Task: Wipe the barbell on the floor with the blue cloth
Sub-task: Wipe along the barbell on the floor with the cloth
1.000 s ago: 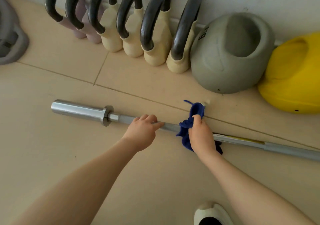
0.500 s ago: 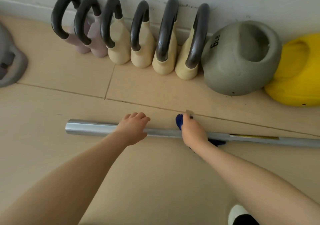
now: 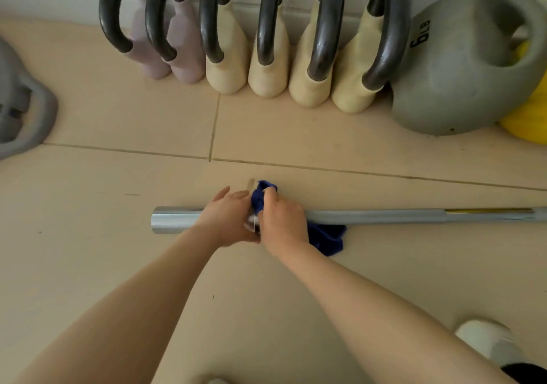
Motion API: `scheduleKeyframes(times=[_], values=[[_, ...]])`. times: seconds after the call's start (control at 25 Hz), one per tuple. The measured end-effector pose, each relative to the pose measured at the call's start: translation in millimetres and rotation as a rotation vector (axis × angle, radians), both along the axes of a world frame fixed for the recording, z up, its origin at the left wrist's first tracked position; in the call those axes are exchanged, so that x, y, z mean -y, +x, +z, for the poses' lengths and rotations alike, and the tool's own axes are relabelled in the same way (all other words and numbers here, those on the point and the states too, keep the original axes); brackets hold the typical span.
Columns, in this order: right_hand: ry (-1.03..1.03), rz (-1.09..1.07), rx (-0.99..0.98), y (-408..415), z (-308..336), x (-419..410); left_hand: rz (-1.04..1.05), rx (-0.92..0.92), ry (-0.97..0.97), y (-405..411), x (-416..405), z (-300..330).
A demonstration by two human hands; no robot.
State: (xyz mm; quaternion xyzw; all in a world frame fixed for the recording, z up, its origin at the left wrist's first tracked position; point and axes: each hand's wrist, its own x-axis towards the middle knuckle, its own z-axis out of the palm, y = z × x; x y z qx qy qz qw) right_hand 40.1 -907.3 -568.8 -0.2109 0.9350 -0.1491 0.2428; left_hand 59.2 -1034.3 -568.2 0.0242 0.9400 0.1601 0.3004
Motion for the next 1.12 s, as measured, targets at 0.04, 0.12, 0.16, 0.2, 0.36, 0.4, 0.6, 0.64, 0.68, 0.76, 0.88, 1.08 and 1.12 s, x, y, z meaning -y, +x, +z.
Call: scheduleKeyframes(times=[0.04,0.12,0.16,0.2,0.36,0.4,0.6,0.64,0.68,0.76,0.88,1.08,1.12], values=[[0.021,0.011,-0.023,1.7,-0.7,-1.9,-0.007,0.004,-0.003,-0.3,1.4,0.5],[0.070,0.076,-0.073,2.1,-0.4,-14.3,-0.033,0.022,-0.023,0.8,1.6,1.9],[0.100,0.088,-0.100,0.3,-0.4,-23.9,-0.035,0.022,-0.031,3.4,0.7,2.3],[0.140,0.056,-0.126,-3.0,-0.4,-35.7,-0.028,0.003,-0.035,6.0,0.3,2.4],[0.381,-0.232,-0.169,-24.0,-4.0,-64.8,0.043,-0.067,-0.055,9.1,-3.5,4.1],[0.337,-0.278,-0.137,-24.9,-4.1,-54.1,0.064,-0.065,-0.056,9.0,-5.5,4.4],[0.127,-0.004,-0.070,14.2,-5.5,-7.0,0.128,-0.135,-0.018,22.8,-12.5,4.7],[0.170,0.022,-0.122,10.9,-5.1,-22.1,0.114,-0.141,0.002,25.6,-13.0,4.9],[0.217,0.014,-0.197,6.0,-5.0,-43.1,0.100,-0.151,0.018,28.4,-13.1,4.8],[0.301,-0.151,-0.335,-4.2,-3.5,-86.7,0.088,-0.187,0.039,30.5,-13.9,4.3],[0.305,-0.374,-0.182,-7.6,-1.5,-99.8,0.055,-0.232,-0.004,28.7,-25.6,4.7],[0.107,0.082,-0.114,1.0,-8.2,-55.1,-0.060,-0.277,-0.030,18.9,-53.7,9.5],[0.137,0.113,-0.167,-5.2,-4.9,-68.8,-0.078,-0.335,-0.015,18.5,-55.8,10.2]])
